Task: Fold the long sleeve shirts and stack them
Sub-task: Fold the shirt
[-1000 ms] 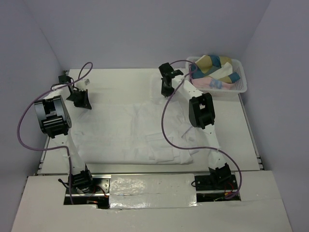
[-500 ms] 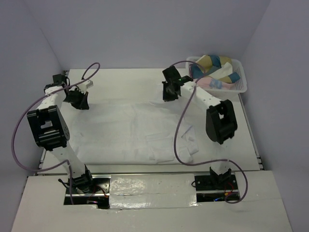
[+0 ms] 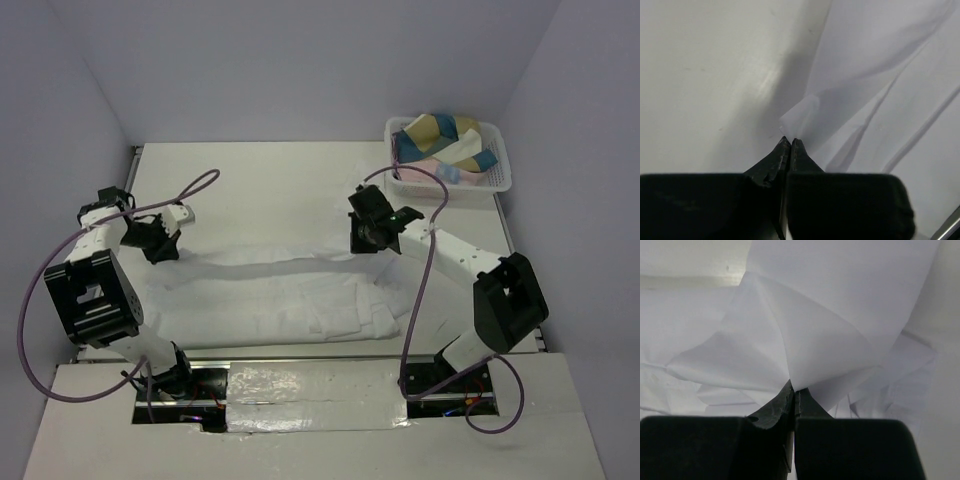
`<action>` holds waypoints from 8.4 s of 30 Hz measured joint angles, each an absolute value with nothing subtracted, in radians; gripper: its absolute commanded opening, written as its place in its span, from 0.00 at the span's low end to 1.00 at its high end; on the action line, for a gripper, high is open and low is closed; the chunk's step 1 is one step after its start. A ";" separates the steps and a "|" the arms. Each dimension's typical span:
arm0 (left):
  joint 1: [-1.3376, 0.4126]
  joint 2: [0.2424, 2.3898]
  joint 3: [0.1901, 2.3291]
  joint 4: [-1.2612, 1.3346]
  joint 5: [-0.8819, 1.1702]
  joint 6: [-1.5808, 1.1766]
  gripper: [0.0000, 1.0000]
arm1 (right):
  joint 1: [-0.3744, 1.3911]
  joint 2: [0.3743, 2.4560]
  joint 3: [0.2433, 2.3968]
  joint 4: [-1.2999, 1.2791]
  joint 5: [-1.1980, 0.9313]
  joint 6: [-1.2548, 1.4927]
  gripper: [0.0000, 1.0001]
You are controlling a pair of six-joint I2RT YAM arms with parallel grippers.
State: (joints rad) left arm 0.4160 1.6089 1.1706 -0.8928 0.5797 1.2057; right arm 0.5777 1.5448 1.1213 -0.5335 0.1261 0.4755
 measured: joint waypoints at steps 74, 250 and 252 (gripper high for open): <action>0.479 1.682 0.992 -0.559 0.420 0.855 0.61 | 0.356 1.139 0.509 -0.433 -0.089 0.655 0.76; -0.478 2.059 1.608 -0.431 0.512 0.215 0.87 | 0.288 1.813 1.046 -0.014 -0.423 0.634 0.00; -0.451 2.032 1.637 -0.453 0.535 0.221 0.88 | 0.325 1.756 1.038 -0.013 -0.414 0.554 0.00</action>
